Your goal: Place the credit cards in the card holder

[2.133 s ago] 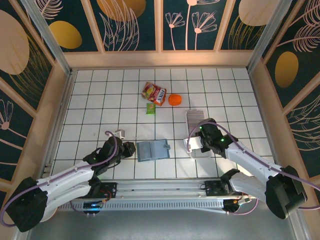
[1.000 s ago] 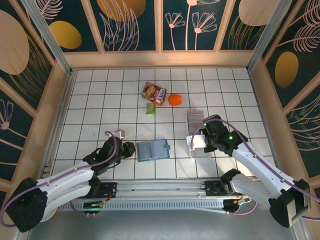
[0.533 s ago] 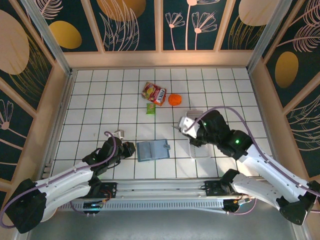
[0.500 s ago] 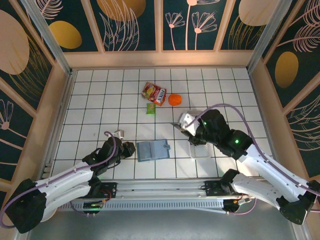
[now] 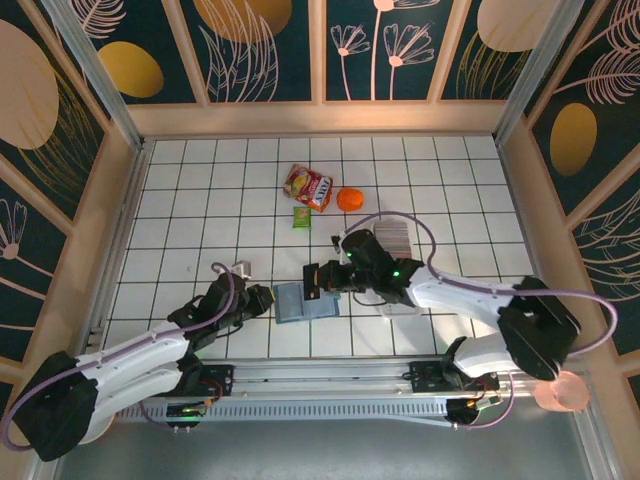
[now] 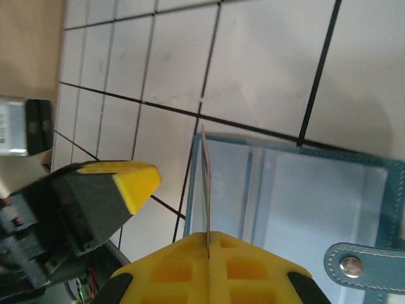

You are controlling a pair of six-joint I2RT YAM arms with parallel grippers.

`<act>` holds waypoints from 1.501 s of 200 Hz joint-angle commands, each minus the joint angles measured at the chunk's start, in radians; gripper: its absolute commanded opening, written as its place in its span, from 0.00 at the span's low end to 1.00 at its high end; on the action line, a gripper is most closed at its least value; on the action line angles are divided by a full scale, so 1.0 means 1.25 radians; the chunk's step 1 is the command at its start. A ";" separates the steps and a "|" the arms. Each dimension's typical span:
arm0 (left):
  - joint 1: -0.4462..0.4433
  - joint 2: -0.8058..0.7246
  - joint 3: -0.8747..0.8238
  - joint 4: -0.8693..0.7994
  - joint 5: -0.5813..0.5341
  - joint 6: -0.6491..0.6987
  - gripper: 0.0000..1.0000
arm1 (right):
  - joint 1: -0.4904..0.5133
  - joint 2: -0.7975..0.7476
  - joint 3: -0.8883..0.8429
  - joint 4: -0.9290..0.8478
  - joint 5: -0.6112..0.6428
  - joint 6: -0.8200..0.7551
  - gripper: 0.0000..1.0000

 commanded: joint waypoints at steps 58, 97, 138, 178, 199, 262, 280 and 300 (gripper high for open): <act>-0.005 0.060 -0.003 0.050 0.048 -0.004 0.09 | 0.007 0.130 0.015 0.039 -0.019 0.063 0.00; -0.004 0.077 -0.009 0.064 0.044 -0.008 0.10 | 0.010 0.148 0.010 0.066 -0.032 0.065 0.00; -0.005 0.099 -0.010 0.064 0.038 -0.004 0.10 | 0.014 0.151 0.004 0.092 -0.047 0.081 0.00; -0.005 0.112 -0.014 0.067 0.031 -0.003 0.09 | 0.017 0.141 0.001 0.089 -0.038 0.094 0.00; -0.005 0.118 -0.018 0.067 0.028 -0.001 0.09 | 0.019 0.131 -0.004 0.100 -0.029 0.108 0.00; -0.005 0.136 -0.020 0.076 0.033 0.002 0.09 | 0.029 0.140 -0.002 0.079 0.000 0.116 0.00; -0.006 0.138 -0.021 0.076 0.033 0.002 0.09 | 0.030 0.139 -0.004 0.063 0.014 0.114 0.00; -0.005 0.139 -0.020 0.077 0.035 0.002 0.09 | 0.030 0.127 -0.010 0.061 0.026 0.115 0.00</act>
